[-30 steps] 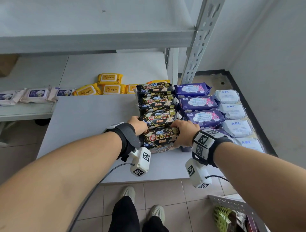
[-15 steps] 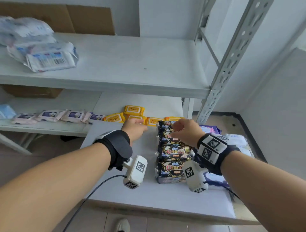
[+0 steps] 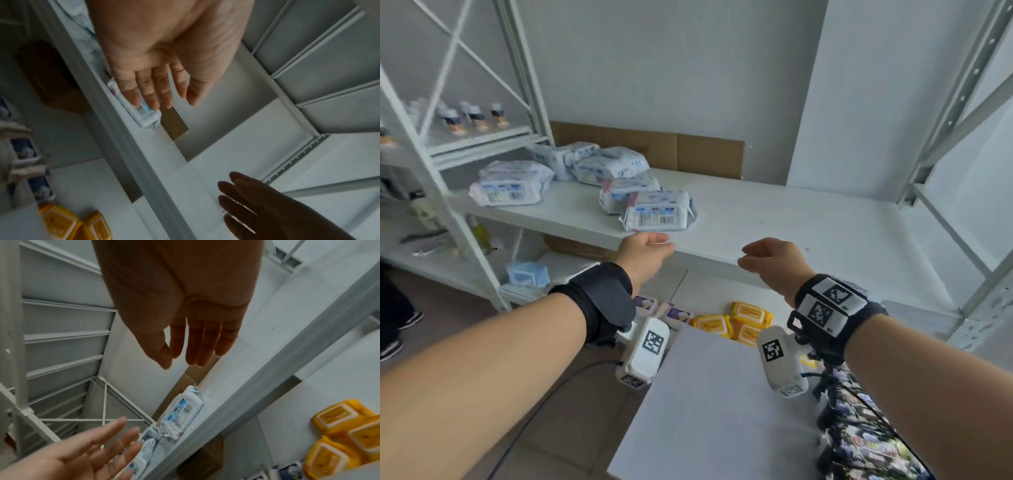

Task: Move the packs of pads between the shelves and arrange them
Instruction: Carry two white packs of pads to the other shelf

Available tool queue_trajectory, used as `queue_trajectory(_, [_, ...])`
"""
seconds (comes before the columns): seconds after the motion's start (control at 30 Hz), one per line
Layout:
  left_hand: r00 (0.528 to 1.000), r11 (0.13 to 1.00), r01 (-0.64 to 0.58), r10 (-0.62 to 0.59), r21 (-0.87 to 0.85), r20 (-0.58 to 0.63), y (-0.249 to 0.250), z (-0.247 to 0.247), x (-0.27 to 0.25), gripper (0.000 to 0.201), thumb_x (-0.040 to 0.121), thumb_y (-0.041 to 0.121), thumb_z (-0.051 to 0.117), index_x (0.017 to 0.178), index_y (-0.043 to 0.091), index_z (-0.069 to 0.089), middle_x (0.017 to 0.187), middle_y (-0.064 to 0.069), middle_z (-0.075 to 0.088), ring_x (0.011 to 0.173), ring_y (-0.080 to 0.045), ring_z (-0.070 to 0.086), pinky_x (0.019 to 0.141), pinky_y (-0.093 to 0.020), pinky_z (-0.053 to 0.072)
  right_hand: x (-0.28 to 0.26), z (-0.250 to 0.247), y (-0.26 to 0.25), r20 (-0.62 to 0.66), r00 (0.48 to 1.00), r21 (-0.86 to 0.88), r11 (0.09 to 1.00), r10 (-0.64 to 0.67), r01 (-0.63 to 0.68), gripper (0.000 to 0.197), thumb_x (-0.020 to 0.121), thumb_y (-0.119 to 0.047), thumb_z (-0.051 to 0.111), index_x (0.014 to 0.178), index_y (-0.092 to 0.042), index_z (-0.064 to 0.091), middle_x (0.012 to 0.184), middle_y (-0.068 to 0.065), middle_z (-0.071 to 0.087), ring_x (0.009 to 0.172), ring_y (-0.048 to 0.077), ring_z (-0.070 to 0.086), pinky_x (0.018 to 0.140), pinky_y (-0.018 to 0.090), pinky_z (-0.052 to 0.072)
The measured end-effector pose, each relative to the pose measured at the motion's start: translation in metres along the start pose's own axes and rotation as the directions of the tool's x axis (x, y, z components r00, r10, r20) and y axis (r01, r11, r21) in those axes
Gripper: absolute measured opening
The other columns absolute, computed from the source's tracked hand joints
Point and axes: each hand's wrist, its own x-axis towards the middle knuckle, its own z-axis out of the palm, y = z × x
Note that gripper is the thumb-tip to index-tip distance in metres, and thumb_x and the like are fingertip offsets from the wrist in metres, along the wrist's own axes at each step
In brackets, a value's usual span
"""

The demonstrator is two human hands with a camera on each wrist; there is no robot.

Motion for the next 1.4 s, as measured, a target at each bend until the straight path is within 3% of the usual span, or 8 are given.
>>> queue_trajectory(0.37, [0.99, 0.994, 0.109, -0.11, 0.017, 0.086, -0.035, -0.17, 0.141, 0.037, 0.084, 0.032, 0.067, 0.117, 0.016, 0.059, 0.104, -0.001, 0.059, 0.093, -0.016, 0.054, 0.073, -0.027, 0.044, 0.087, 0.169, -0.084, -0.172, 0.971, 0.091, 0.984, 0.168, -0.154, 0.026, 0.08, -0.024, 0.071, 0.103, -0.018, 0.061, 0.086, -0.002, 0.064, 0.081, 0.013, 0.062, 0.076, 0.03, 0.051])
queue_trajectory(0.53, [0.945, 0.97, 0.24, -0.241, 0.028, 0.223, -0.038, -0.206, 0.191, 0.06, 0.083, 0.041, 0.068, 0.133, 0.013, 0.049, 0.133, -0.007, 0.052, 0.121, -0.025, 0.05, 0.097, -0.036, 0.042, 0.112, 0.199, -0.101, -0.211, 0.94, 0.017, 0.963, 0.266, -0.269, 0.027, 0.081, -0.025, 0.071, 0.1, -0.007, 0.065, 0.082, 0.002, 0.064, 0.088, 0.022, 0.064, 0.084, 0.037, 0.053])
queue_trajectory(0.87, [0.822, 0.904, 0.426, -0.402, 0.032, 0.403, -0.041, -0.212, 0.28, 0.089, 0.08, 0.05, 0.066, 0.149, 0.013, 0.023, 0.15, -0.018, 0.031, 0.133, -0.033, 0.038, 0.103, -0.039, 0.037, 0.187, 0.201, -0.094, -0.346, 0.842, -0.072, 0.883, 0.414, -0.464, 0.039, 0.079, -0.035, 0.07, 0.057, -0.01, 0.049, 0.054, 0.01, 0.04, 0.048, 0.016, 0.031, 0.05, 0.025, 0.027])
queue_trajectory(1.0, [0.82, 0.906, 0.419, -0.408, 0.066, 0.4, -0.036, -0.203, 0.329, 0.088, 0.08, 0.051, 0.066, 0.148, 0.013, 0.024, 0.151, -0.02, 0.028, 0.134, -0.035, 0.036, 0.106, -0.046, 0.039, 0.231, 0.194, -0.084, -0.372, 0.808, -0.031, 0.864, 0.456, -0.502, 0.054, 0.077, -0.041, 0.072, 0.111, 0.001, 0.065, 0.1, 0.024, 0.067, 0.078, 0.027, 0.062, 0.066, 0.031, 0.047])
queue_trajectory(1.1, [0.798, 0.899, 0.432, -0.418, 0.072, 0.434, -0.027, -0.193, 0.356, 0.074, 0.087, 0.045, 0.06, 0.146, 0.012, 0.03, 0.139, -0.016, 0.042, 0.115, -0.037, 0.051, 0.092, -0.041, 0.048, 0.26, 0.191, -0.078, -0.353, 0.789, -0.073, 0.826, 0.503, -0.559, 0.065, 0.073, -0.053, 0.071, 0.116, -0.005, 0.061, 0.095, 0.01, 0.06, 0.071, 0.023, 0.055, 0.067, 0.033, 0.044])
queue_trajectory(1.2, [0.805, 0.912, 0.388, -0.405, 0.133, 0.433, -0.026, -0.182, 0.384, 0.064, 0.09, 0.044, 0.056, 0.143, 0.013, 0.036, 0.145, -0.019, 0.037, 0.121, -0.037, 0.046, 0.104, -0.043, 0.04, 0.283, 0.191, -0.076, -0.333, 0.774, -0.129, 0.787, 0.539, -0.604, 0.066, 0.068, -0.059, 0.073, 0.109, -0.009, 0.059, 0.083, 0.004, 0.059, 0.067, 0.02, 0.054, 0.054, 0.028, 0.039])
queue_trajectory(1.3, [0.795, 0.913, 0.377, -0.406, 0.157, 0.45, -0.028, -0.172, 0.406, 0.037, 0.092, 0.041, 0.054, 0.119, 0.015, 0.054, 0.114, -0.016, 0.05, 0.093, -0.03, 0.052, 0.102, -0.041, 0.041, 0.299, 0.192, -0.074, -0.309, 0.751, -0.214, 0.727, 0.583, -0.652, 0.059, 0.063, -0.058, 0.077, 0.091, -0.01, 0.056, 0.075, 0.001, 0.057, 0.064, 0.017, 0.055, 0.048, 0.026, 0.034])
queue_trajectory(1.4, [0.783, 0.915, 0.376, -0.398, 0.145, 0.478, -0.029, -0.161, 0.418, 0.026, 0.094, 0.035, 0.052, 0.077, 0.016, 0.051, 0.043, -0.009, 0.059, 0.055, -0.026, 0.06, 0.068, -0.026, 0.047, 0.307, 0.189, -0.07, -0.25, 0.729, -0.303, 0.663, 0.637, -0.684, 0.059, 0.055, -0.062, 0.08, 0.085, -0.014, 0.062, 0.08, 0.001, 0.065, 0.069, 0.016, 0.06, 0.051, 0.026, 0.037])
